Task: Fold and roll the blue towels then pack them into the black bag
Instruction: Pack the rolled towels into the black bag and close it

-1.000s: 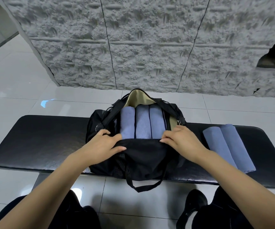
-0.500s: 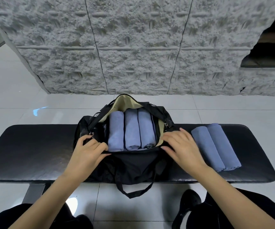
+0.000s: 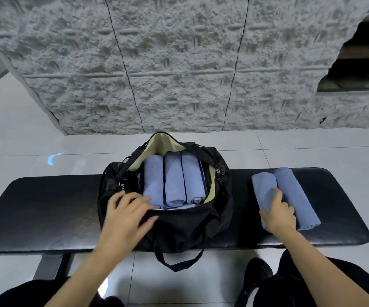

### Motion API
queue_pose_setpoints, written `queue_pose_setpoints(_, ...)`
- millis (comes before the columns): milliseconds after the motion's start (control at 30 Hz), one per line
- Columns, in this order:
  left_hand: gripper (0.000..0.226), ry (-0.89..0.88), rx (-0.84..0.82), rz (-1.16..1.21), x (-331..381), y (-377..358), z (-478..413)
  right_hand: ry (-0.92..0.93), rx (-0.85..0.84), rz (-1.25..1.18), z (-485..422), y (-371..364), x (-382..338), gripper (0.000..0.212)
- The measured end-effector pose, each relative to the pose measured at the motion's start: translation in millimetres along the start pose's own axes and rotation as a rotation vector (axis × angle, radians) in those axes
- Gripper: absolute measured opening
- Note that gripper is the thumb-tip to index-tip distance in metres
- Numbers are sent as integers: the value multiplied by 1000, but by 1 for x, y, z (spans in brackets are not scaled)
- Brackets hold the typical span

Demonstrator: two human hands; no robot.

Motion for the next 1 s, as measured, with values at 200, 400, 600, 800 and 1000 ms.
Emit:
queue_pose_setpoints(200, 29, 475, -284, 1069, 100, -9, -28, 236, 329, -255, 73, 71, -64, 69)
queue_pose_setpoints(400, 50, 866, -387, 1564, 109, -27, -41, 809, 450, 116, 163, 59, -134, 74)
queue_pose_setpoints(600, 27, 1062, -358, 1637, 49, -32, -29, 1021, 122, -177, 149, 69, -158, 56)
queue_pose_setpoints(800, 33, 989, -281, 1725, -6, -18, -61, 388, -1005, -959, 90, 47, -186, 66)
queue_pose_setpoints(1000, 62, 641, -360, 999, -74, -20, -74, 681, -794, -605, 63, 28, -233, 30)
Point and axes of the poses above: each hand's wrist, its own z-axis away from the middle knuckle, its own y-axis out of the back of the hand, x = y × z, the point moved 8 cm from there along -z, towards the middle knuckle, and after that the axes turned 6 degrees about -z, right-handed, at the moved point
